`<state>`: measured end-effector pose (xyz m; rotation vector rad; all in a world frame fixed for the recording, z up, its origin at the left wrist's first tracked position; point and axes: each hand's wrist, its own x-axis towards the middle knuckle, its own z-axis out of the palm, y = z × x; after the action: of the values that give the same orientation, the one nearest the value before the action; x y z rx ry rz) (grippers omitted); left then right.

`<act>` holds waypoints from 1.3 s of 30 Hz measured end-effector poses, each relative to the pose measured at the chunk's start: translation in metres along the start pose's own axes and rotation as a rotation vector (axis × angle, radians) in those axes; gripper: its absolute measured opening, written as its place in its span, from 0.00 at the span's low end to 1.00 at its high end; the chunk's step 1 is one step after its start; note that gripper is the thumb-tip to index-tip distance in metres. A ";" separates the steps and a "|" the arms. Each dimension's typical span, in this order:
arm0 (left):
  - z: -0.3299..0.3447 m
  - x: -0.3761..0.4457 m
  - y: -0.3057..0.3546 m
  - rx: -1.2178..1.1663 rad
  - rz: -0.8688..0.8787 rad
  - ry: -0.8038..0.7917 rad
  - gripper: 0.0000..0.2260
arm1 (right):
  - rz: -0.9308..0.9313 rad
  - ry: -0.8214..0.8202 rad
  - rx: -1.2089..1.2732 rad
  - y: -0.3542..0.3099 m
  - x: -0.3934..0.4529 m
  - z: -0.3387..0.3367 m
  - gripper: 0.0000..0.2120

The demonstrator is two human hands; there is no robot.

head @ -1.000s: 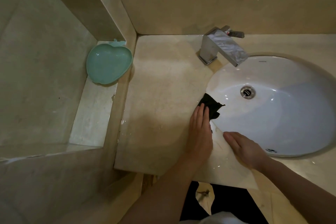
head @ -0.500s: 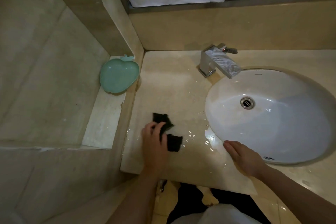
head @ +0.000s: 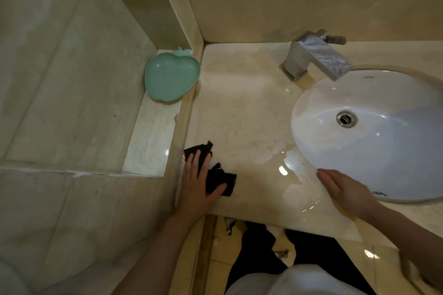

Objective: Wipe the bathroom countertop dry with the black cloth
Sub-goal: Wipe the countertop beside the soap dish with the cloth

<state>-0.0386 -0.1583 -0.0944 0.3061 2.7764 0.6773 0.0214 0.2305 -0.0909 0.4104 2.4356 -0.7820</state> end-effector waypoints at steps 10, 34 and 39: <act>0.035 0.014 0.062 0.031 0.231 -0.139 0.36 | -0.018 -0.018 0.011 -0.008 -0.005 -0.006 0.20; 0.046 0.058 0.193 -0.385 0.082 0.075 0.25 | 0.195 0.161 0.349 0.073 -0.049 -0.047 0.30; 0.002 0.014 0.100 -0.359 -0.154 0.359 0.24 | 0.120 0.212 0.235 0.072 -0.048 -0.039 0.40</act>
<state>-0.0370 -0.0669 -0.0516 -0.1127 2.8805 1.2717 0.0753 0.3051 -0.0684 0.7572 2.4899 -1.0210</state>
